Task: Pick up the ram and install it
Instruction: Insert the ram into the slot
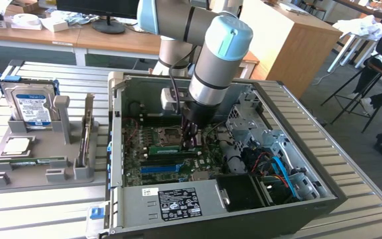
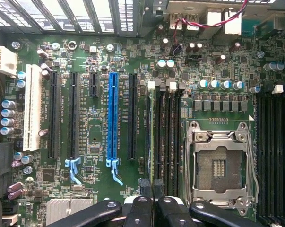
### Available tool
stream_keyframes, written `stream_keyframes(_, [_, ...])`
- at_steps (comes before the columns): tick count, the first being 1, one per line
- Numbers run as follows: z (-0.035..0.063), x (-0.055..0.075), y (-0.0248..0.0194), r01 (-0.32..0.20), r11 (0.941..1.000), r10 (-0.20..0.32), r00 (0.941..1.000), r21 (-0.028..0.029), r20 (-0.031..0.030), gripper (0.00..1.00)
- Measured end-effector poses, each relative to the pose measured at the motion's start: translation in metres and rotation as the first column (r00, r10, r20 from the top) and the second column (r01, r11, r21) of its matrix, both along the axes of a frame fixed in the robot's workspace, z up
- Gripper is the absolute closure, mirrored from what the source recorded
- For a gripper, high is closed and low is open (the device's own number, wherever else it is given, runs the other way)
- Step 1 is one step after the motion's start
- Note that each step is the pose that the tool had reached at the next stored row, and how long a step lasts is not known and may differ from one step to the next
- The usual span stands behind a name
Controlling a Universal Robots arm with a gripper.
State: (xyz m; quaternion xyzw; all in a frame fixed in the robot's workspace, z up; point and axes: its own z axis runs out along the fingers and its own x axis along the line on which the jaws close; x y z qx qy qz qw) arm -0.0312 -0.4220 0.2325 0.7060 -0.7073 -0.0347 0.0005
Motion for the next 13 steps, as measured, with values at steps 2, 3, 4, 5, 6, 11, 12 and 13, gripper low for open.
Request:
stream_keyframes(2, [0.0000,0.0000,0.0000,0.000,1.0000,0.000,1.0000,-0.0002,-0.0001,0.88])
stream_keyframes(3, [-0.0002,0.0000,0.0000,0.000,1.0000,0.000,1.0000,-0.0003,-0.0001,0.88])
stream_keyframes(4, [-0.0006,0.0000,0.0000,0.000,1.0000,0.000,1.0000,-0.0002,-0.0001,0.88])
stream_keyframes(5, [-0.0009,0.0000,0.0000,0.000,1.0000,0.000,1.0000,-0.0002,-0.0001,0.88])
stream_keyframes(6, [-0.0010,0.0000,0.0000,0.000,1.0000,0.000,1.0000,-0.0003,-0.0001,0.88])
stream_keyframes(11, [-0.0011,0.0000,0.0000,0.000,1.0000,0.000,1.0000,-0.0002,-0.0001,0.88])
stream_keyframes(12, [-0.0014,0.0000,0.0000,0.000,1.0000,0.000,1.0000,-0.0001,0.0000,0.88])
stream_keyframes(13, [-0.0019,0.0000,0.0001,0.000,1.0000,0.000,1.0000,0.0003,0.0001,0.88])
